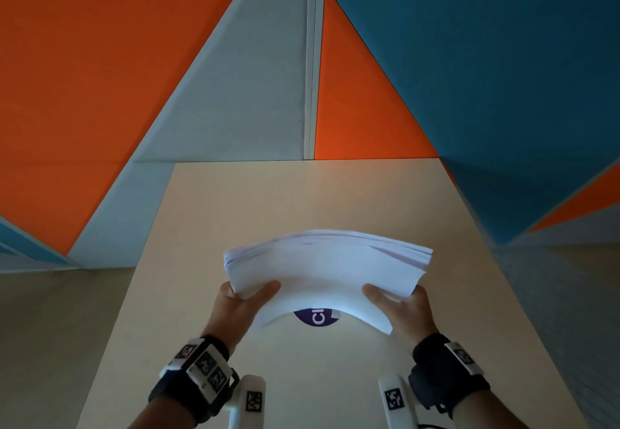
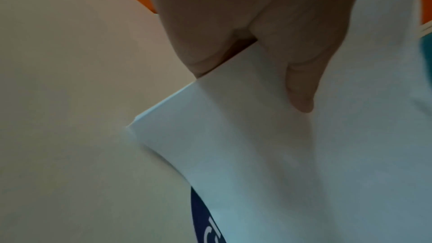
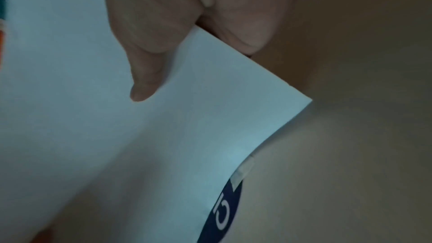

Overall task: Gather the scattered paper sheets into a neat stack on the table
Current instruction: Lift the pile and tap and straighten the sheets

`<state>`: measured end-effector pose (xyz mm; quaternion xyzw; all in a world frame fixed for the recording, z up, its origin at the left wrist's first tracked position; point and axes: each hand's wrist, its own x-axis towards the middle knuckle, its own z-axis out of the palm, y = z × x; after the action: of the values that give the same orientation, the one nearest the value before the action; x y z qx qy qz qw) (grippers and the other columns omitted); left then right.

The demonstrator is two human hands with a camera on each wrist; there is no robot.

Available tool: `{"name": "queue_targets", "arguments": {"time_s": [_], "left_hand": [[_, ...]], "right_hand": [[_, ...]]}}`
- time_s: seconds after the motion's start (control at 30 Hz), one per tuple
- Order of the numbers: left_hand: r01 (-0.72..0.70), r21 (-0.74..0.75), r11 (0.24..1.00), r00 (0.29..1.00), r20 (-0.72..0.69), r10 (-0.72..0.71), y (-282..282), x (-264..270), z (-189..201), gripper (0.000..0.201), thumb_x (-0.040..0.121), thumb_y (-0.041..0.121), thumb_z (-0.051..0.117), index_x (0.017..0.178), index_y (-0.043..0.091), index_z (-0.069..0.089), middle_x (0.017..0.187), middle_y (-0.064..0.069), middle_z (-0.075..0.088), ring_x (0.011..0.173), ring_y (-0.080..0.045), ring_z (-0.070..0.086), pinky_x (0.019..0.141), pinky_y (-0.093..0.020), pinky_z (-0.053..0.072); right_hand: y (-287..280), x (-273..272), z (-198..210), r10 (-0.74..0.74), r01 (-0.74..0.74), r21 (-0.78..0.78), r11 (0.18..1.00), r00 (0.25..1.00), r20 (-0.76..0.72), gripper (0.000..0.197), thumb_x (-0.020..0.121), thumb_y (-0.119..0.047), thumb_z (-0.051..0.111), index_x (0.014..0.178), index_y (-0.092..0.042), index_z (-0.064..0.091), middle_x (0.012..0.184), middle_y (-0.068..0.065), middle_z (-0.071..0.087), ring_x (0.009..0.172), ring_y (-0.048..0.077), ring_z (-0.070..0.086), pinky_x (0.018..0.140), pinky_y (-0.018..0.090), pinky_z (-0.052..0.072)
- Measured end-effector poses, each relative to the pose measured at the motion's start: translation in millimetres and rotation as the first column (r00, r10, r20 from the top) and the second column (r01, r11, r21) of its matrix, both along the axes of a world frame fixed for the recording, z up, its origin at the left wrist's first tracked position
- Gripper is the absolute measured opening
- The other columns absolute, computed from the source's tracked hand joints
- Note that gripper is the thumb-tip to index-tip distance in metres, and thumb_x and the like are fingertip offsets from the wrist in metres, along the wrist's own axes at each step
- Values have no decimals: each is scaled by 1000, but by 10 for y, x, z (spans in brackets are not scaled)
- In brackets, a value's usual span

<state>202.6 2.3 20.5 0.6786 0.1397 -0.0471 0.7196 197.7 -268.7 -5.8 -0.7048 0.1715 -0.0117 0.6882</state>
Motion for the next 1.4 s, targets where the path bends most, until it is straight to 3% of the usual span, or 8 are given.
{"name": "queue_targets", "arguments": {"time_s": [0.1,0.3,0.47,0.77,0.97,1.07,1.23,1.4], "left_hand": [[20,-36,999,1000,10,-19,-2,18,-31,27,79,-1,71,79,26,77,85,2,78,81,-13,73,66,-21,57],[12,-60,998,985,175,-2,1,13,104,31,79,-4,70,100,20,71,98,2,77,90,-9,72,79,-23,58],[39,27,999,998,47,-40,142,-7,-29,22,66,15,86,86,19,77,91,-3,78,87,-20,74,79,-37,58],[63,75,995,997,34,-65,108,-108,-26,25,78,6,75,83,31,78,90,2,79,85,-12,74,75,-25,57],[90,128,988,995,29,-95,112,-120,-18,24,76,9,78,81,32,78,89,5,78,88,-13,73,70,-17,56],[74,133,988,993,82,-86,132,-141,116,30,66,24,84,94,29,73,95,8,77,91,-10,72,71,-18,55],[-15,66,998,967,256,-2,92,-181,359,53,61,49,71,109,27,65,101,2,73,95,-12,68,82,-26,49],[-121,-1,993,959,260,117,-14,-141,371,43,72,53,60,101,22,67,91,3,73,89,-16,66,85,-34,47]], "right_hand": [[-11,22,-6,-17,17,5,1000,1000,-13,22,68,0,86,85,-10,76,85,2,80,84,18,76,79,33,58],[-18,55,195,-10,8,25,1000,996,86,26,69,4,84,92,-6,76,88,0,80,81,11,76,68,17,58],[-68,28,215,64,-64,-33,997,998,13,26,64,-1,88,84,-10,75,75,-7,79,74,8,75,57,11,53],[-58,-50,216,113,-113,-7,994,992,47,31,60,-11,86,89,-18,75,82,-13,79,75,1,74,58,11,52],[-63,-91,156,137,-139,-55,989,989,-48,21,70,-5,85,75,-25,79,85,-12,79,83,3,74,75,19,55],[-99,-106,230,92,-95,-110,989,995,-39,25,66,-9,89,85,-20,77,85,-11,79,79,5,74,69,21,55],[-94,-118,401,57,-58,-109,992,998,-18,19,72,-6,84,66,-20,73,47,-10,65,41,11,56,44,23,44],[-63,-120,340,61,-66,-89,994,997,-57,10,73,-11,84,77,-14,75,57,-11,71,49,7,62,48,22,47]]}}
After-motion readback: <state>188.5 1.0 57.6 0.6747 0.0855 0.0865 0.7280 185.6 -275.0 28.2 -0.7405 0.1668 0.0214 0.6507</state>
